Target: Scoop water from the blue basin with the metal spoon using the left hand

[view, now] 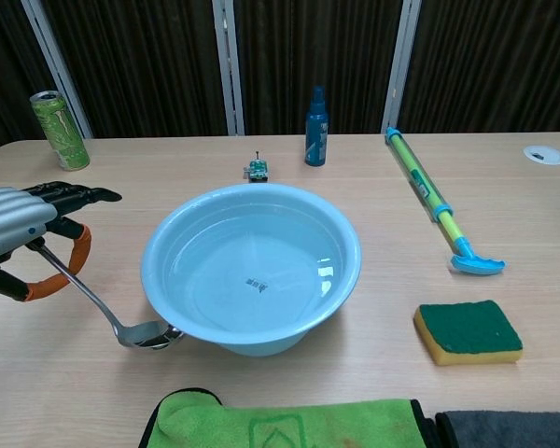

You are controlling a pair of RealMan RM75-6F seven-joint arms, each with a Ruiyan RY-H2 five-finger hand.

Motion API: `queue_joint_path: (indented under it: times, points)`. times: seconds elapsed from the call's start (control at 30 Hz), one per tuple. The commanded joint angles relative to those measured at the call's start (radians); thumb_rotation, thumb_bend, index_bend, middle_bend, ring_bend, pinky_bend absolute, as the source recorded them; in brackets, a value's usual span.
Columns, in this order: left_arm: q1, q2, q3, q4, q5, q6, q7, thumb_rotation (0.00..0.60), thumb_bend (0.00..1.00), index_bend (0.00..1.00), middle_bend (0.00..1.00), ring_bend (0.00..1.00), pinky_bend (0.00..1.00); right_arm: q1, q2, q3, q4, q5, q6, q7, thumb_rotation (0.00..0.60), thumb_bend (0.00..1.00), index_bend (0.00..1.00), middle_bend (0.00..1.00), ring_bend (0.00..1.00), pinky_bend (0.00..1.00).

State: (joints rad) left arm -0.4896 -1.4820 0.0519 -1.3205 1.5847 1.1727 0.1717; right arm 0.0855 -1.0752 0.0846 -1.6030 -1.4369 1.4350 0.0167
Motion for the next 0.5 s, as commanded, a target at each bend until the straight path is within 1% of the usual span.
queue_joint_path:
  times: [0.03,0.23,0.33,0.5]
  points:
    - [0.006,0.019,0.001,-0.027,0.006,0.01,0.022,0.6,0.54,0.57,0.0,0.0,0.0,-0.002,0.0,-0.002,0.002,-0.004,0.003,0.003,0.6,0.0,0.0,0.0,0.0,0.0]
    - [0.002,0.059,0.008,-0.093,0.027,0.012,0.064,0.6,0.54,0.57,0.0,0.0,0.0,-0.005,0.003,-0.003,0.003,-0.011,0.011,0.014,0.6,0.0,0.0,0.0,0.0,0.0]
    - [-0.02,0.113,0.021,-0.18,0.064,-0.005,0.028,0.6,0.53,0.58,0.0,0.0,0.0,-0.01,0.007,-0.006,0.001,-0.023,0.023,0.024,0.6,0.0,0.0,0.0,0.0,0.0]
    - [-0.04,0.167,0.035,-0.271,0.098,-0.023,-0.005,0.6,0.53,0.59,0.0,0.0,0.0,-0.017,0.011,-0.008,-0.002,-0.034,0.039,0.037,0.6,0.0,0.0,0.0,0.0,0.0]
